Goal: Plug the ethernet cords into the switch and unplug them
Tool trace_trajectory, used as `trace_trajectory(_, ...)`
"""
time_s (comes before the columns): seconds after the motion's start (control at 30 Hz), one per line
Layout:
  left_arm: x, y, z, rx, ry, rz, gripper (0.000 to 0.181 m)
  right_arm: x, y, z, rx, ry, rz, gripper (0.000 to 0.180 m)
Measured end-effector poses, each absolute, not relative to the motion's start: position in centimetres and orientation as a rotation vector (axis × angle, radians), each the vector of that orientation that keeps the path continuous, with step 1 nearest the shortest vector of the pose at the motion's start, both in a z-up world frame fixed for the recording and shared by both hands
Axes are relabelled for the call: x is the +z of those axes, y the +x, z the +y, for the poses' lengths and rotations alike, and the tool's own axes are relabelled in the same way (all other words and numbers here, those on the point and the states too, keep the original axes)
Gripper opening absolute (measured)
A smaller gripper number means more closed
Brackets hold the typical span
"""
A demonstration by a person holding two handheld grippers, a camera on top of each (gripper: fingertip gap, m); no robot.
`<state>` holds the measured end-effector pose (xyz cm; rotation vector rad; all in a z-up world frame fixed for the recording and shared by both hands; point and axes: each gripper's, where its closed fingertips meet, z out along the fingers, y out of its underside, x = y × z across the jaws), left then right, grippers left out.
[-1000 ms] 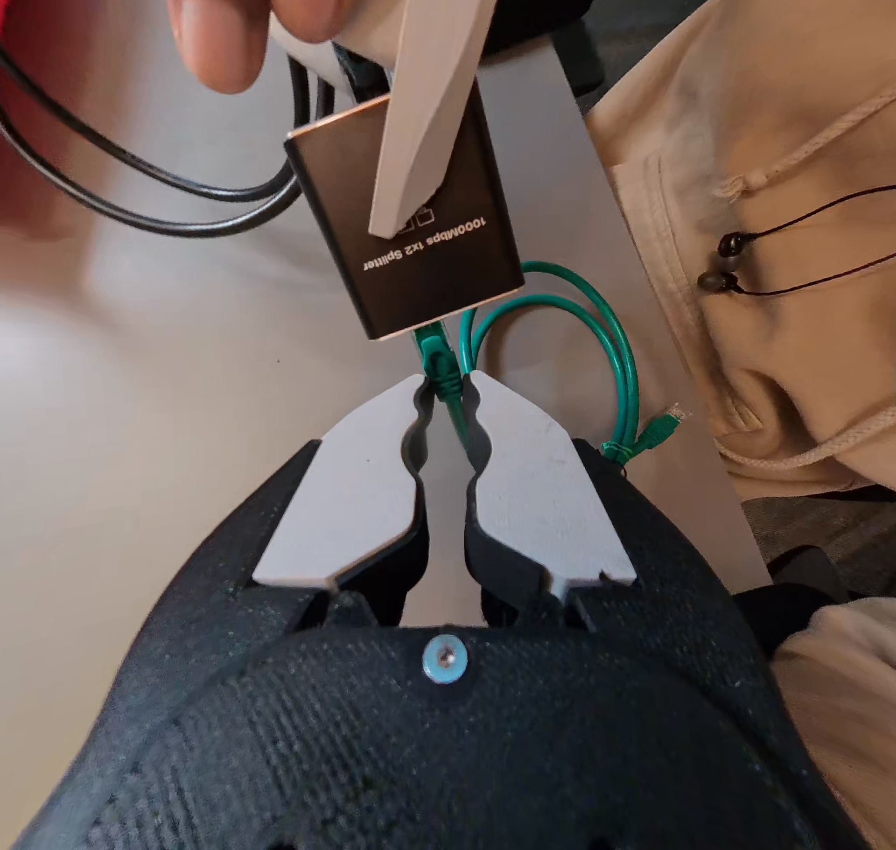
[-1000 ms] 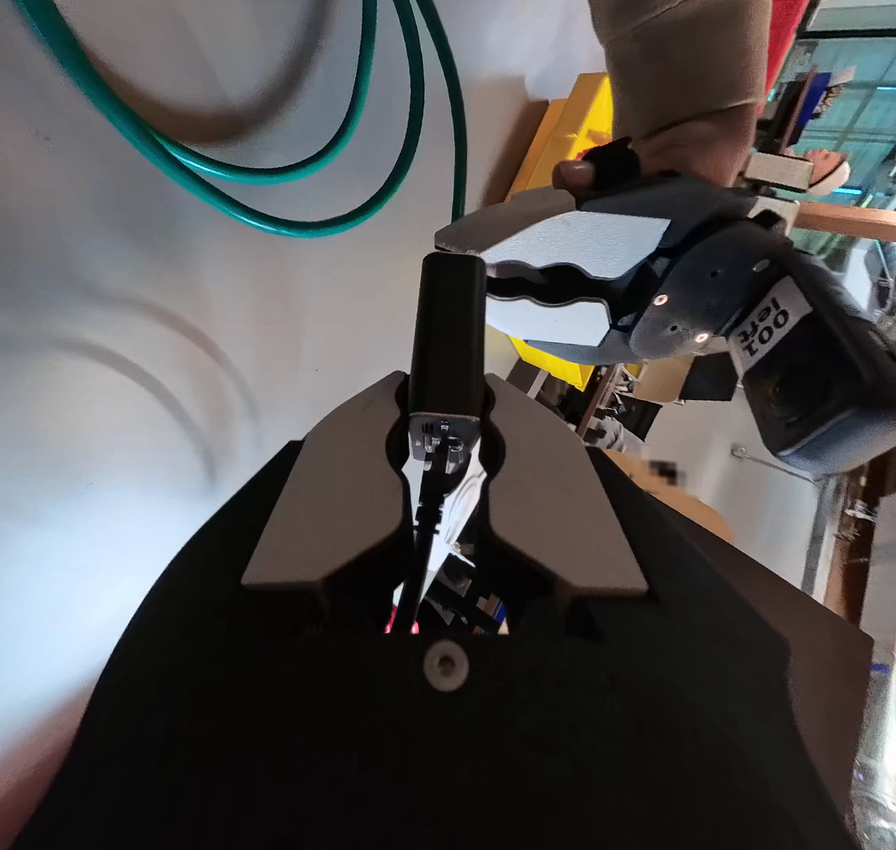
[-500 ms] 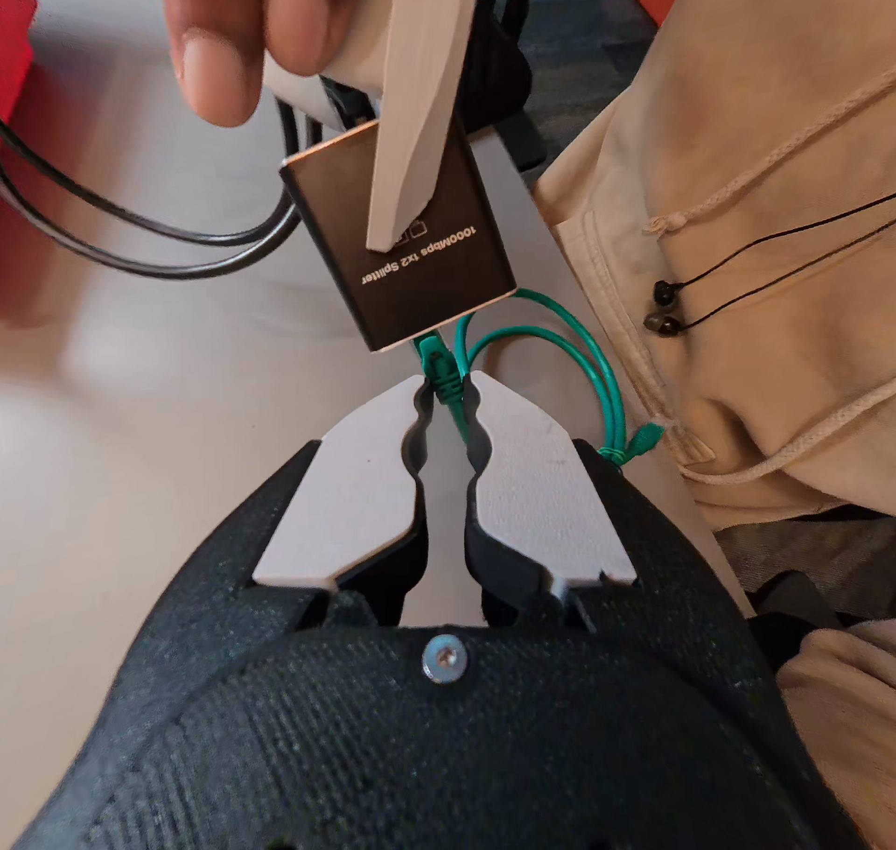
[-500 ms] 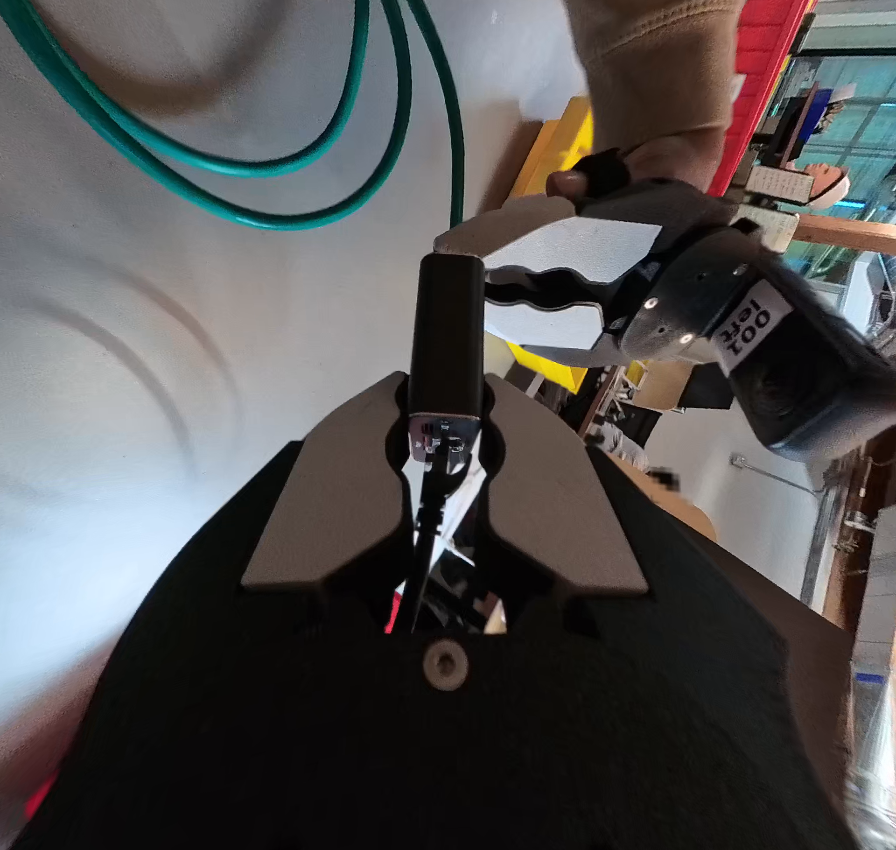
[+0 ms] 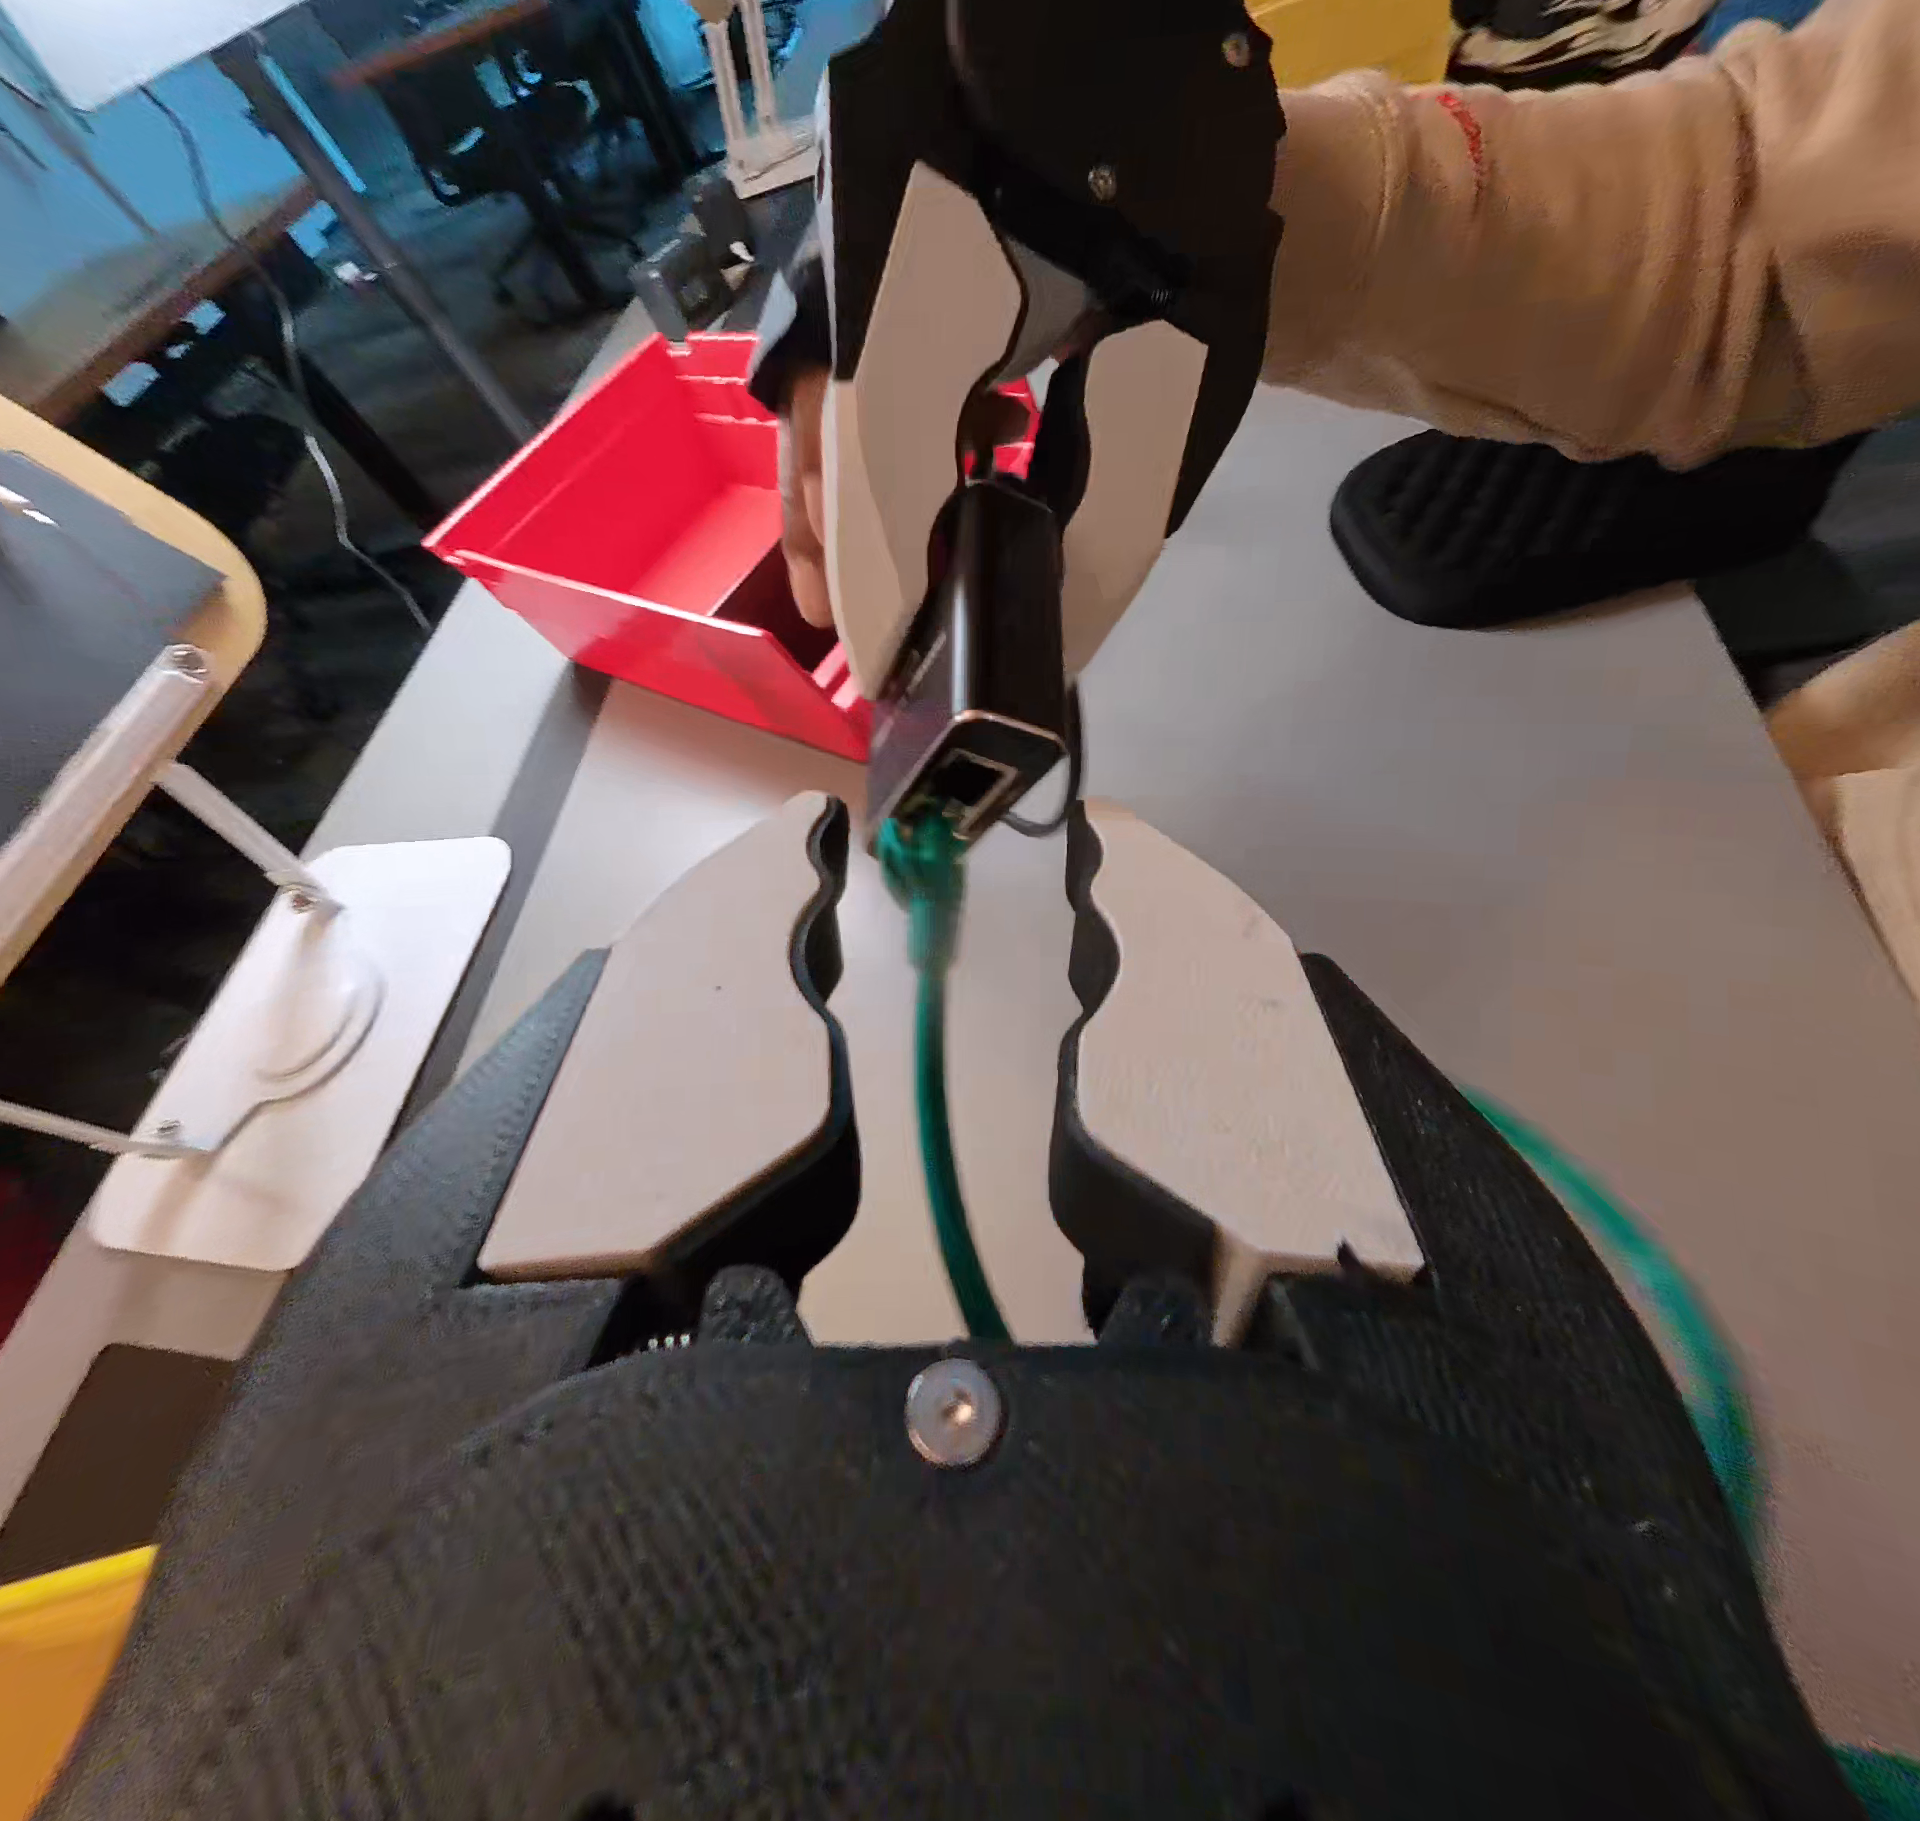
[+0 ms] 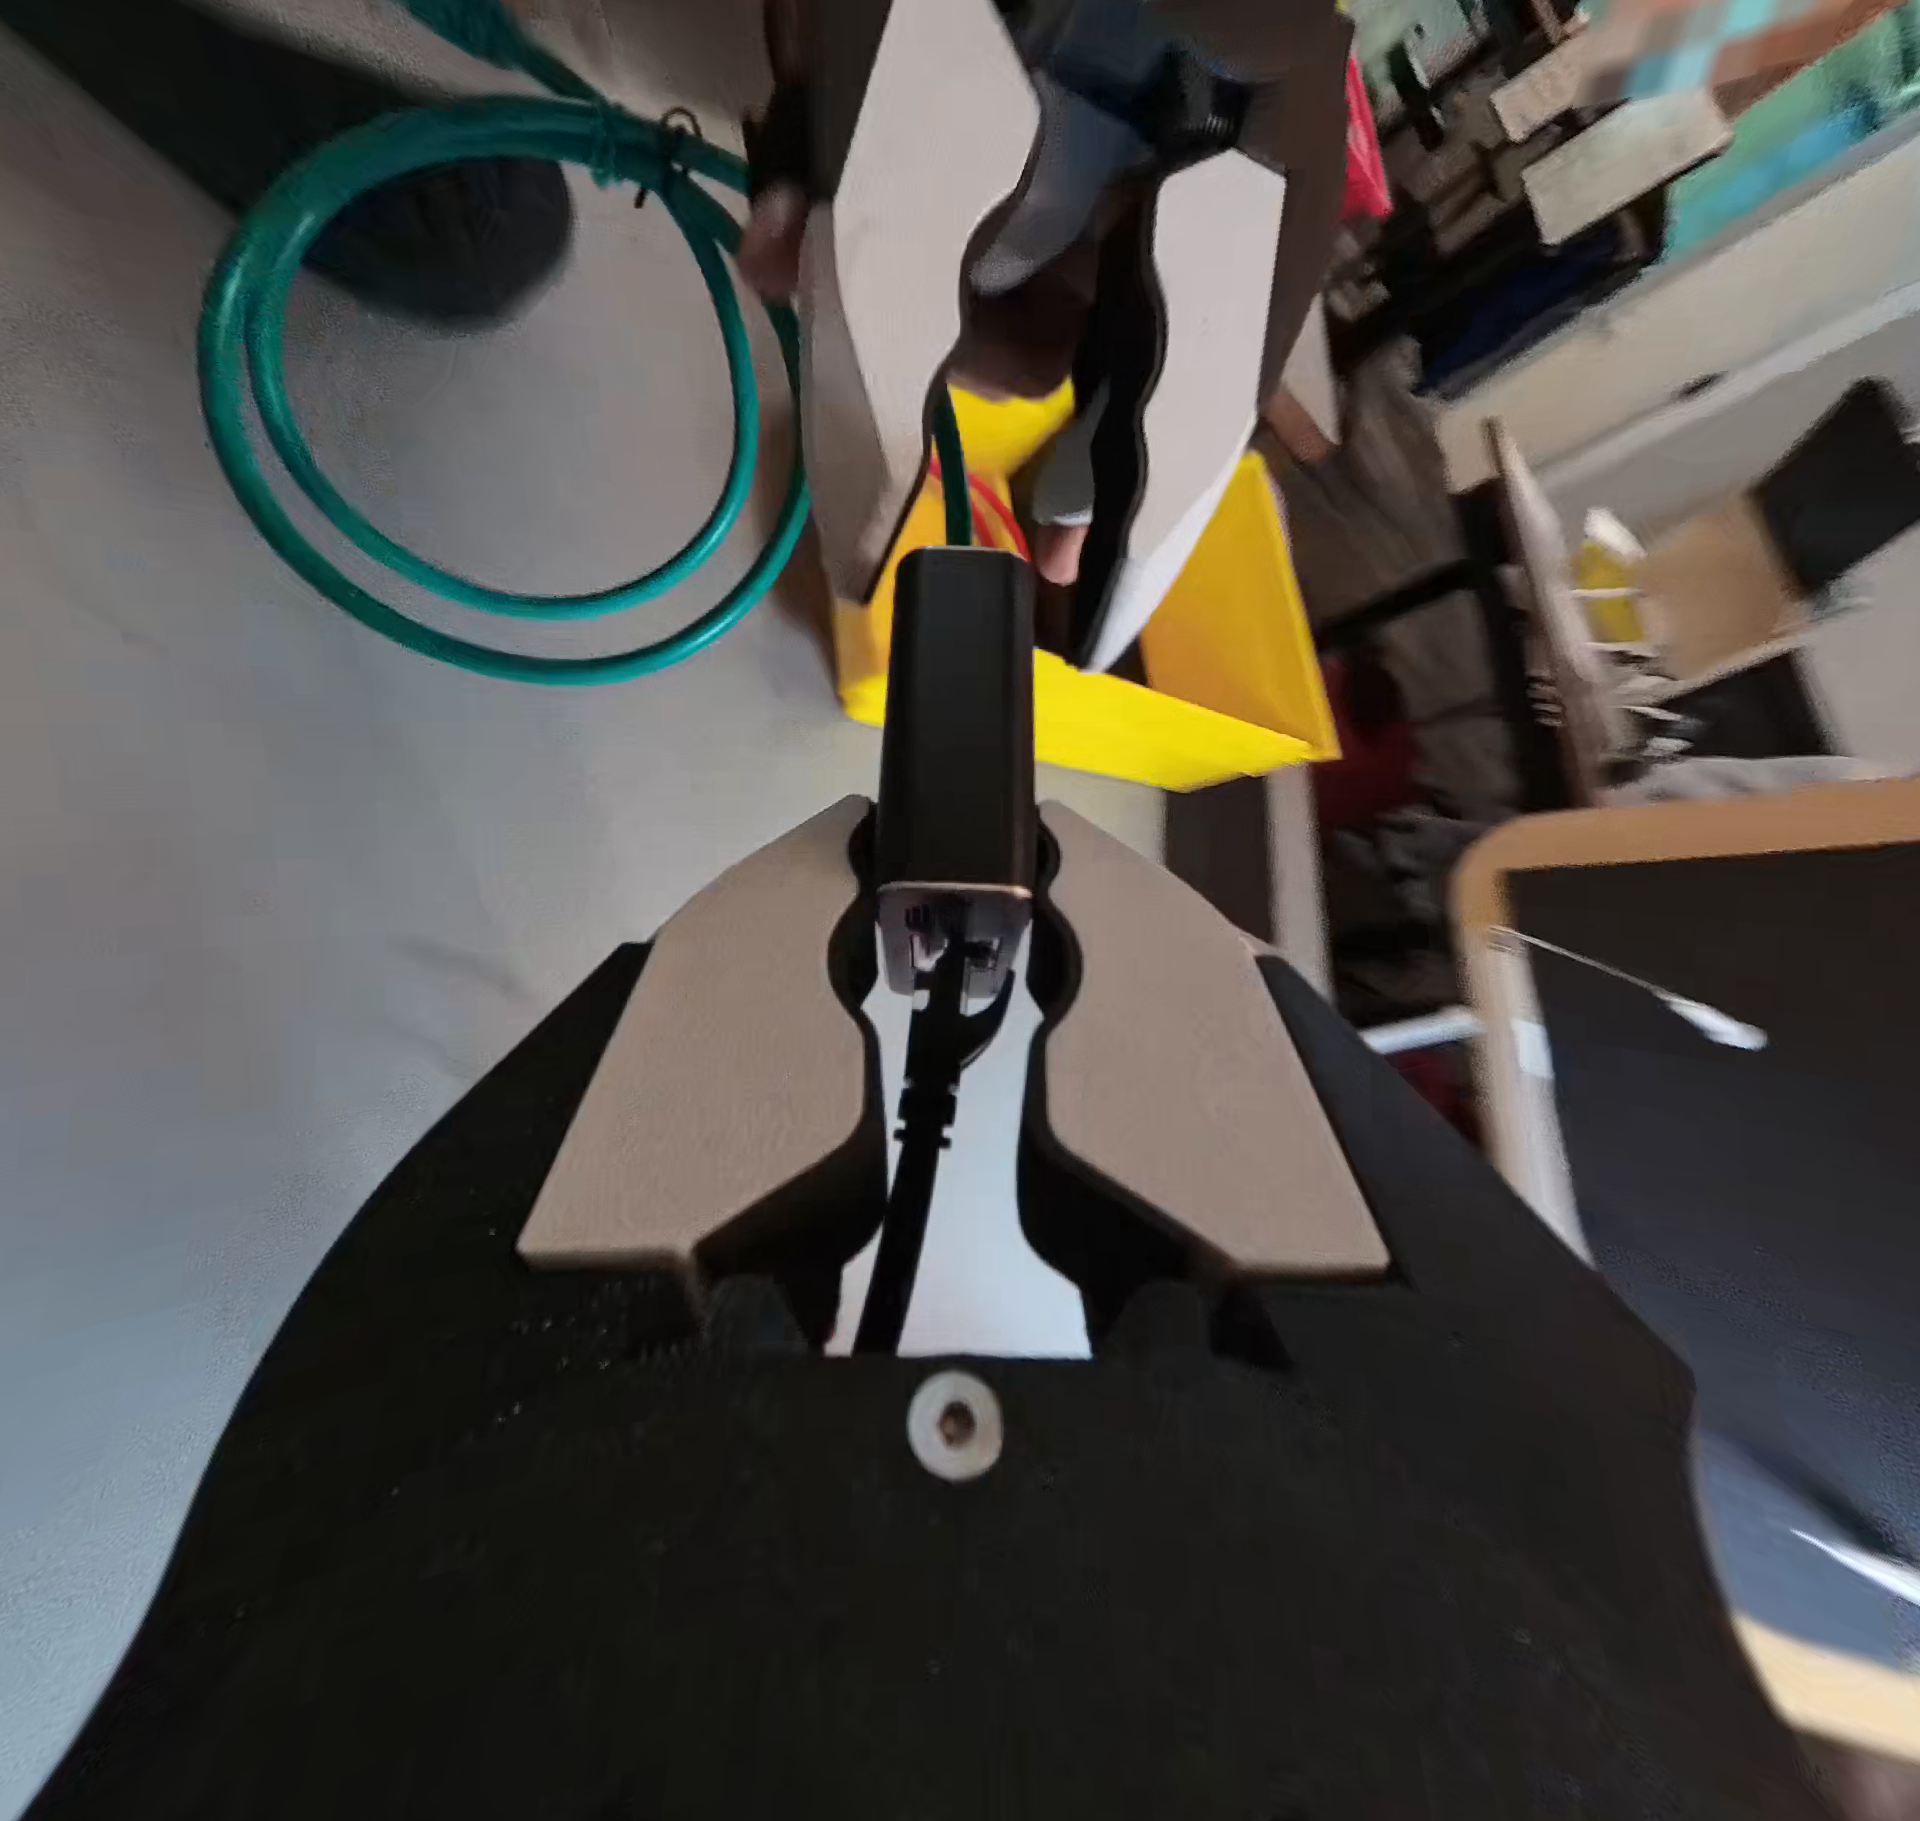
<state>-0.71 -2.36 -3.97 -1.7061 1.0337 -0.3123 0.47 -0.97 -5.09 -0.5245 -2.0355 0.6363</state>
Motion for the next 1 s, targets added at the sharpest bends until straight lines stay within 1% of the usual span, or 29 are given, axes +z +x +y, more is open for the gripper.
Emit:
trace_trajectory(0.07, -4.3, -0.7, -2.5, -0.283, -1.721, 1.056, 0.039, -5.4, 0.2, -2.1, 0.855, -0.571, -2.045, 0.025)
trace_trajectory(0.2, -5.4, 0.1, -3.0, -0.299, -1.756, 1.119, 0.033, -7.1, -0.1, -2.9, 1.053, -0.627, -2.057, 0.025)
trace_trajectory(0.27, -6.2, 0.2, -2.9, -0.304, -1.775, 1.144, 0.033, -7.8, -0.1, -2.8, 1.056, -0.649, -2.076, 0.025)
trace_trajectory(0.33, -6.8, 0.7, -2.9, -0.332, -1.779, 1.16, 0.027, -8.1, 0.1, -2.6, 1.04, -0.657, -2.087, 0.025)
trace_trajectory(0.43, -7.0, 1.2, -2.3, -0.346, -1.782, 1.128, 0.026, -8.1, 0.6, -2.1, 1.014, -0.695, -2.088, 0.025)
trace_trajectory(0.57, -5.9, 1.2, -1.5, -0.387, -1.78, 1.006, 0.025, -6.7, 0.6, -0.9, 0.965, -0.754, -2.021, 0.028)
trace_trajectory(0.63, -5.4, 0.5, -1.1, -0.428, -1.777, 0.939, 0.025, -5.1, 0.3, -0.1, 0.918, -0.779, -1.93, 0.032)
trace_trajectory(0.77, -4.2, -2.0, -0.5, -0.552, -1.757, 0.775, 0.025, 0.6, 0.6, 0.6, 0.98, -0.798, -1.635, 0.028)
trace_trajectory(0.83, -3.4, -3.4, -0.3, -0.605, -1.734, 0.695, 0.025, 2.1, 1.0, -0.3, 1.086, -0.804, -1.585, 0.026)
trace_trajectory(1.0, -1.7, -6.4, -0.2, -0.592, -1.671, 0.582, 0.025, -0.3, -0.7, -2.8, 1.207, -0.973, -1.691, 0.024)
